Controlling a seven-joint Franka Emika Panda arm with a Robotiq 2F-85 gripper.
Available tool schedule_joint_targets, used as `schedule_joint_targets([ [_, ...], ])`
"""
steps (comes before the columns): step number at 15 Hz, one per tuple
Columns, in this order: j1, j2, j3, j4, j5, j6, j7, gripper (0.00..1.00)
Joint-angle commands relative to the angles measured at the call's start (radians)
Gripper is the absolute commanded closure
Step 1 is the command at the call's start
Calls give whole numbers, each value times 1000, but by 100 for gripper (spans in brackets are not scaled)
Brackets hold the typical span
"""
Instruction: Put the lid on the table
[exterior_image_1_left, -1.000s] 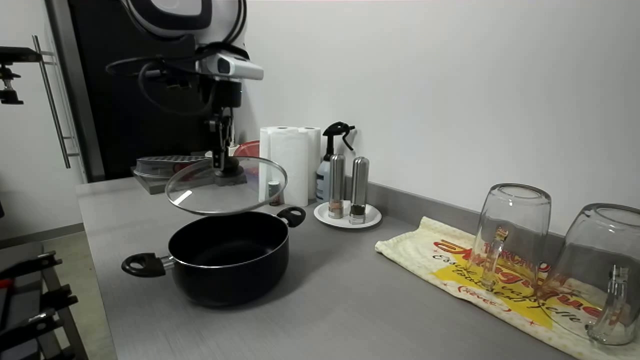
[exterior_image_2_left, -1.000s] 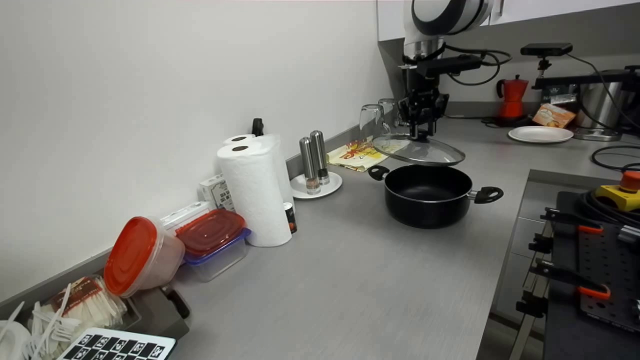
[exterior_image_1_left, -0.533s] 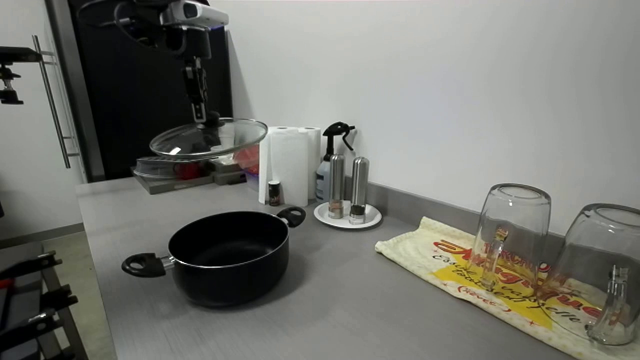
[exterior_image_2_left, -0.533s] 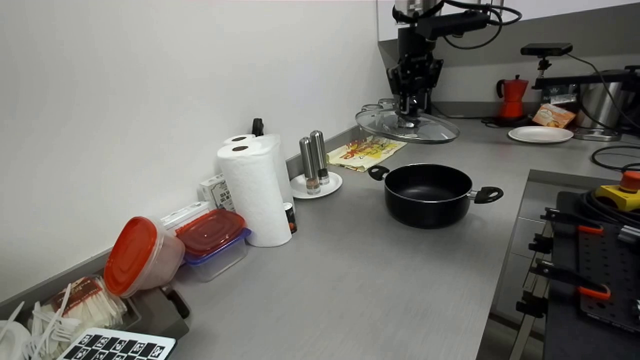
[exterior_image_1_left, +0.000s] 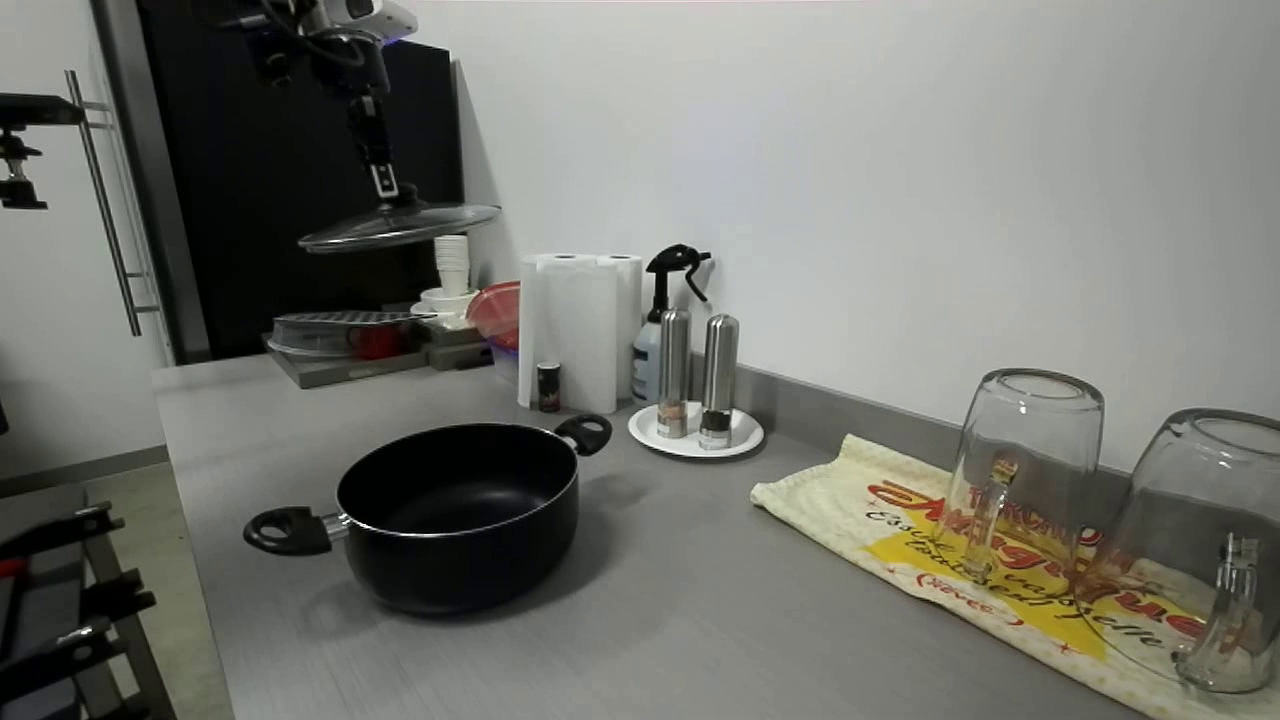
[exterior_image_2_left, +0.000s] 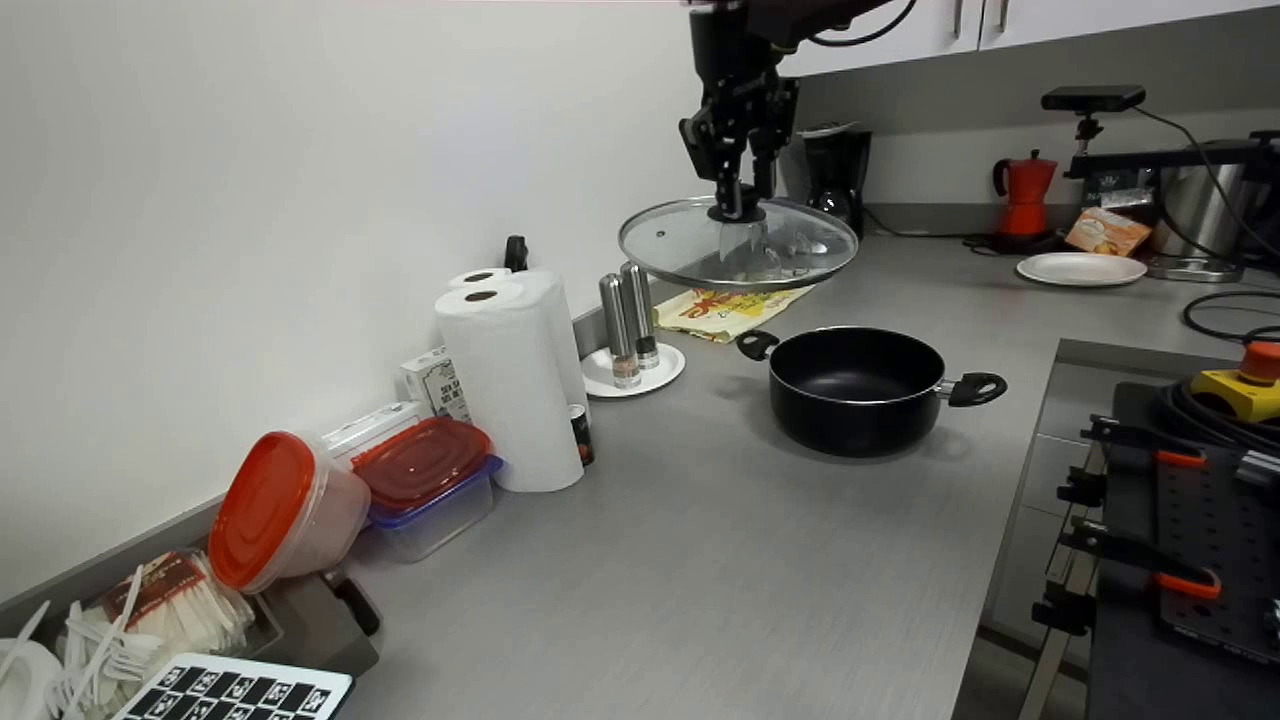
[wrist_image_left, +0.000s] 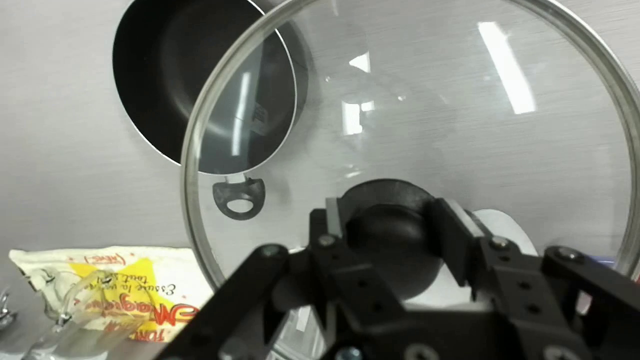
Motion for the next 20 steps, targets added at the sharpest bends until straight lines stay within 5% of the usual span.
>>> schedule_joint_targets([
  [1,46,167,-5,165,-75,-37,14,77],
  [11,139,520,-86,330,20,11,-55,77],
  [20,201,713,-144,415,124,57,-62,77],
])
